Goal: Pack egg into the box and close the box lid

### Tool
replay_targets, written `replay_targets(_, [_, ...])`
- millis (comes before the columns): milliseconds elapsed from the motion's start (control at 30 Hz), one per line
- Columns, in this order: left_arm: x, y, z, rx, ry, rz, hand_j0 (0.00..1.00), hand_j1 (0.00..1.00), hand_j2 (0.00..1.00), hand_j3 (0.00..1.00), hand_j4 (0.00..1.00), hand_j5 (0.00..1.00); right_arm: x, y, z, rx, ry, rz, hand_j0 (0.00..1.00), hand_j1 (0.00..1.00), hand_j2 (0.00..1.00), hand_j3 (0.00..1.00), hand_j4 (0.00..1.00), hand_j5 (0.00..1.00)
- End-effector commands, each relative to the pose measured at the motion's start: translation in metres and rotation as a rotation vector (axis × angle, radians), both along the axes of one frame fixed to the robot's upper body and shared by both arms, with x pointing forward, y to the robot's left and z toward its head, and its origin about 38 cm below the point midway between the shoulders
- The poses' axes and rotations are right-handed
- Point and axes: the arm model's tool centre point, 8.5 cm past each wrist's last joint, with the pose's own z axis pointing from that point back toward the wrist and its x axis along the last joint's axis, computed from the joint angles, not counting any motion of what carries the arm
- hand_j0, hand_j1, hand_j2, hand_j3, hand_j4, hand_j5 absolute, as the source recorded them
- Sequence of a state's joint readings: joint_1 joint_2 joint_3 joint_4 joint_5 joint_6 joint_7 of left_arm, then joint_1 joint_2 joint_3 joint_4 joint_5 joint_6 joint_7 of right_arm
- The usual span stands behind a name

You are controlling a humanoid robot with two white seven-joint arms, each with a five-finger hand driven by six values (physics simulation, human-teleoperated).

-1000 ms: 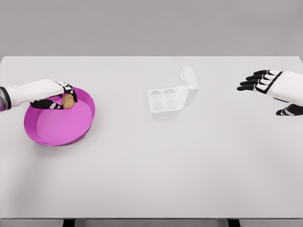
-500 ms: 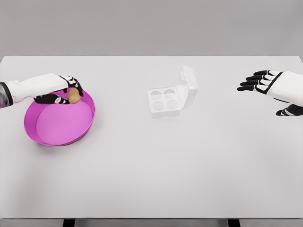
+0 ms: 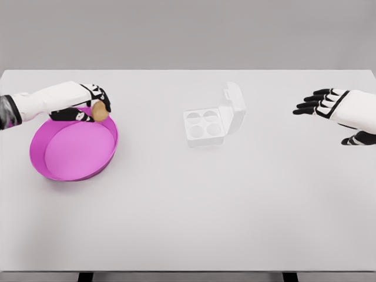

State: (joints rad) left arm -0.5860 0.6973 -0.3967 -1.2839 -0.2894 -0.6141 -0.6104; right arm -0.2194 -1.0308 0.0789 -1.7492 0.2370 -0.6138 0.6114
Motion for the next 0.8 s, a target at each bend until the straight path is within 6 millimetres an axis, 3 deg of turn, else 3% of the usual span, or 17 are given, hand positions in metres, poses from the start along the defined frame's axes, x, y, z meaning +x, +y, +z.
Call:
replay_targets(0, [0.001, -0.009, -0.001, -0.029, 0.001, -0.011, 0.35, 0.35, 0.35, 0.35, 0.35, 0.35, 0.000, 0.001, 0.001, 0.006, 0.000, 0.000, 1.00, 1.00, 1.00, 1.00, 1.00, 1.00])
replay_targets(767, [0.010, -0.069, -0.009, -0.134, -0.006, -0.093, 0.34, 0.34, 0.34, 0.34, 0.34, 0.34, -0.001, 0.001, 0.000, 0.001, 0.003, 0.003, 1.00, 1.00, 1.00, 1.00, 1.00, 1.00])
